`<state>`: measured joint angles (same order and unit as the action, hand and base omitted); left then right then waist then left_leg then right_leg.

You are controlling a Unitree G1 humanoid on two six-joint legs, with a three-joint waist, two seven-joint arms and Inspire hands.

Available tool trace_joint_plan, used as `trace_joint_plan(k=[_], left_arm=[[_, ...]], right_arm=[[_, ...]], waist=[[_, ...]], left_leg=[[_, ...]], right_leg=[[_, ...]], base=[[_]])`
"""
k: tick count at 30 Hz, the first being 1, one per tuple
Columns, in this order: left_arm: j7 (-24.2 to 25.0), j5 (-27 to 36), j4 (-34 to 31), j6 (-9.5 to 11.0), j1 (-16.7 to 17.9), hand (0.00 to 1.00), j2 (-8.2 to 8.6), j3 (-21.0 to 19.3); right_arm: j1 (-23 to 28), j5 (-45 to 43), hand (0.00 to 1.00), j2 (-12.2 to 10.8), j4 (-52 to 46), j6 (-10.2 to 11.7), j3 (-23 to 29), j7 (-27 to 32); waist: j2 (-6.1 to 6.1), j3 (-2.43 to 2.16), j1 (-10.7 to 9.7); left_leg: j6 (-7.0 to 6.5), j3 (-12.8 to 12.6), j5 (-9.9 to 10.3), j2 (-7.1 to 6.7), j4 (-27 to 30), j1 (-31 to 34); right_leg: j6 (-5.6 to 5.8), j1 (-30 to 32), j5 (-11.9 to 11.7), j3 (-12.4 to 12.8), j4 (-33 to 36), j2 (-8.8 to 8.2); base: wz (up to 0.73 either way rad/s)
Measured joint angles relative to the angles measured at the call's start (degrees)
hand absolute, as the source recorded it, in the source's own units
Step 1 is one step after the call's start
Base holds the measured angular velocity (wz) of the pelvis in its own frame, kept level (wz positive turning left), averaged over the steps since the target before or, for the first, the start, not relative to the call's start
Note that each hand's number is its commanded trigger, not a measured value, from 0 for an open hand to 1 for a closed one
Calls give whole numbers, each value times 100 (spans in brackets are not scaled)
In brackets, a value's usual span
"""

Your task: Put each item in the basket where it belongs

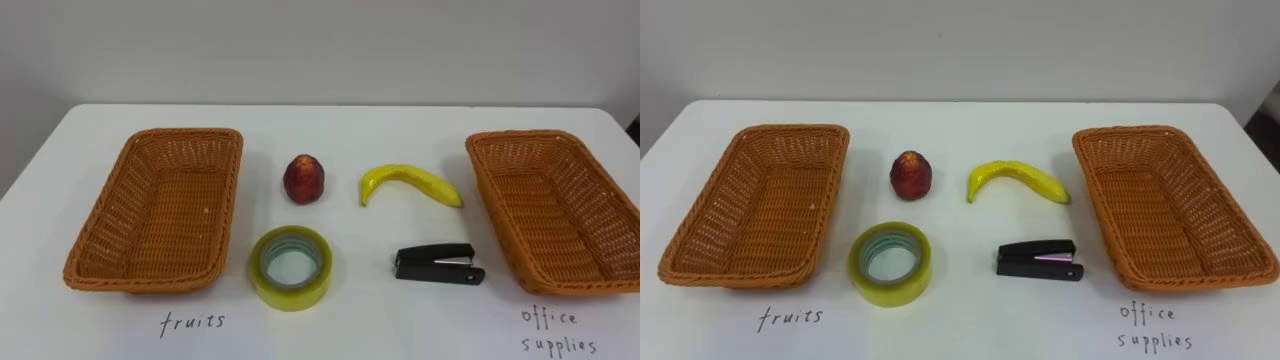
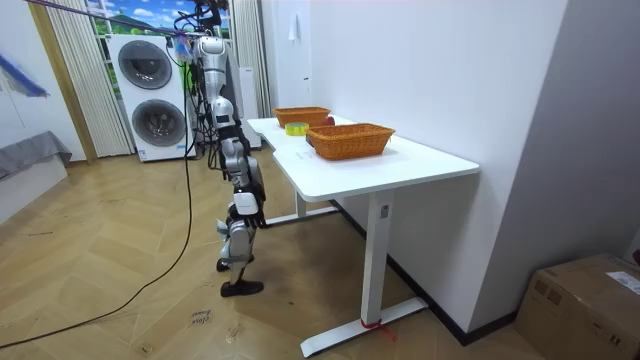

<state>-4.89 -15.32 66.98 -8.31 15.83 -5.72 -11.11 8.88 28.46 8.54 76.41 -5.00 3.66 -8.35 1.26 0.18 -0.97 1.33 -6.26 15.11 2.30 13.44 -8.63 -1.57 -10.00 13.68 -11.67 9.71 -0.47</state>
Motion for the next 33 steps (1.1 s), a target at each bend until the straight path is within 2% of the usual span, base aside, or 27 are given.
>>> trace_joint_plan(k=[11, 21, 27, 33], left_arm=[[-215, 2, -4, 0, 0, 0, -1, 1], [-209, 6, -15, -43, 1, 0, -6, -2], [-193, 2, -57, 2, 10, 0, -15, -27], [-252, 19, -42, 54, 24, 0, -26, -330]], right_arm=[[-10, 7, 0, 0, 34, -3, -11, -1], [60, 126, 0, -1, -14, -6, 1, 60], [252, 1084, 0, -43, -53, -5, 240, 204], [417, 1591, 0, -37, -90, -2, 595, 336]], waist=[[2, -1, 4], [0, -9, 6], [7, -18, -15], [29, -30, -24]], left_leg=[[0, 0, 0, 0, -1, -1], [0, -1, 0, 2, -5, 31], [0, -86, 0, 9, -10, 27], [0, -234, 0, 23, -25, -5]], right_leg=[[0, 2, 0, 14, -3, 2], [-1, 85, -1, 65, 8, 12], [0, 93, -5, 72, 8, 39], [1, 114, -5, 219, 12, 54]], base=[[0], [0], [-2], [-10]])
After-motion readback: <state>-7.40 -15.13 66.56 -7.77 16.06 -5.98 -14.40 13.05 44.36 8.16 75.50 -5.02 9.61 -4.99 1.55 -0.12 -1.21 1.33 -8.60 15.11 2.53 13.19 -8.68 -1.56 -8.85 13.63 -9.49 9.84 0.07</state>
